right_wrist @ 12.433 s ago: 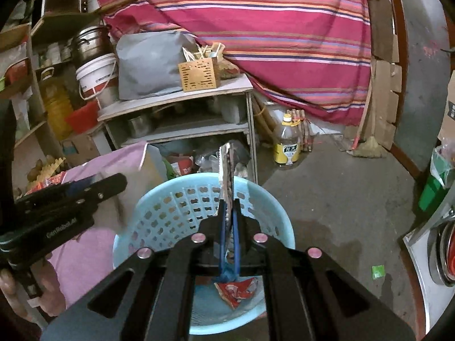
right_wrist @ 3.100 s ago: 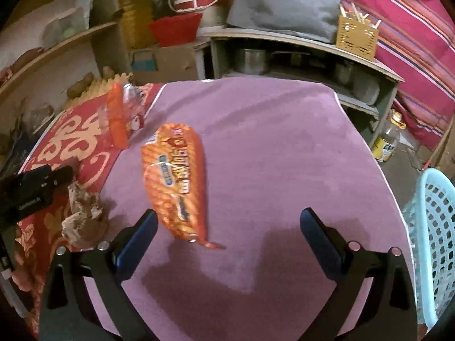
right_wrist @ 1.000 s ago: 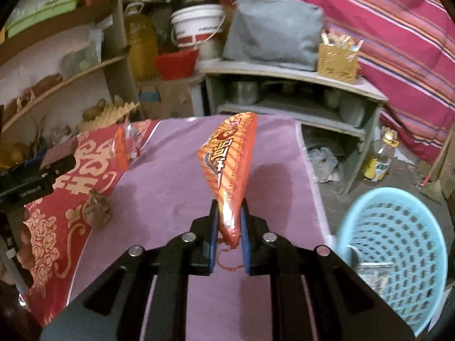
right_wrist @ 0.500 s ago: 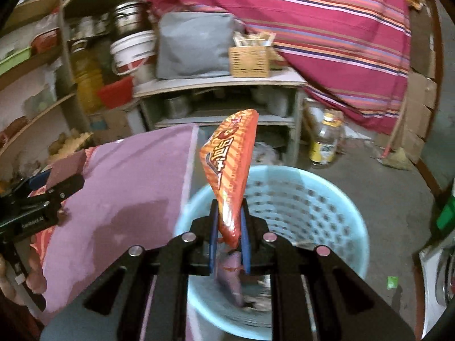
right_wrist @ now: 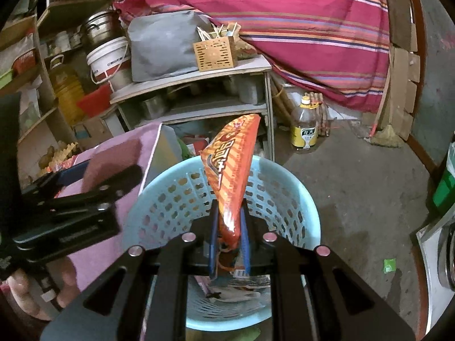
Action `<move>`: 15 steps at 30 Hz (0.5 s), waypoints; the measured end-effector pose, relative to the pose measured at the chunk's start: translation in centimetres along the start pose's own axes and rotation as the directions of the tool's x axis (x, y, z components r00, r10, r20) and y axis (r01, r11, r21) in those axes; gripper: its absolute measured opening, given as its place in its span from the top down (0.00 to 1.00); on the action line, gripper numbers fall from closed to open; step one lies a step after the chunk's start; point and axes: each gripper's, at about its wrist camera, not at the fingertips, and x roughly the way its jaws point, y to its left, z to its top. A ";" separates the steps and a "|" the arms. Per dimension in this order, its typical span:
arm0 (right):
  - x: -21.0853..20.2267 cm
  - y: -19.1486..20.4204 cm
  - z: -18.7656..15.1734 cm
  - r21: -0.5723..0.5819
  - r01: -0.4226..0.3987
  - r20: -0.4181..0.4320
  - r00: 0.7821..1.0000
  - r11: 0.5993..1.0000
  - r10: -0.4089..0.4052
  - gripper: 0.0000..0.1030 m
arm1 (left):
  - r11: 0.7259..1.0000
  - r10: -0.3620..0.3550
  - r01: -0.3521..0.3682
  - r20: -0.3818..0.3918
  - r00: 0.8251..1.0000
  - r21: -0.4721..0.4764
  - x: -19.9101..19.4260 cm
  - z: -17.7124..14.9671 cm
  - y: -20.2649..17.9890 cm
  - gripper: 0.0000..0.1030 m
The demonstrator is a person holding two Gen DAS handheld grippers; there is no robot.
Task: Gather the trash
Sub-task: 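Carry the pad and orange wrapper over the blue basket and release both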
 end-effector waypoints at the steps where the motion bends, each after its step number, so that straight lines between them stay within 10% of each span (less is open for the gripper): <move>1: 0.0 -0.2 0.0 0.006 -0.004 -0.002 1.000 1.000 0.004 0.86 | 1.000 0.002 -0.002 -0.005 1.000 0.007 0.3 0.2 -0.3 0.11; 15: 1.3 0.5 -0.1 -0.006 -0.022 -0.044 0.999 1.000 0.022 0.86 | 0.998 0.006 -0.009 -0.041 0.999 -0.070 0.4 0.8 2.5 0.05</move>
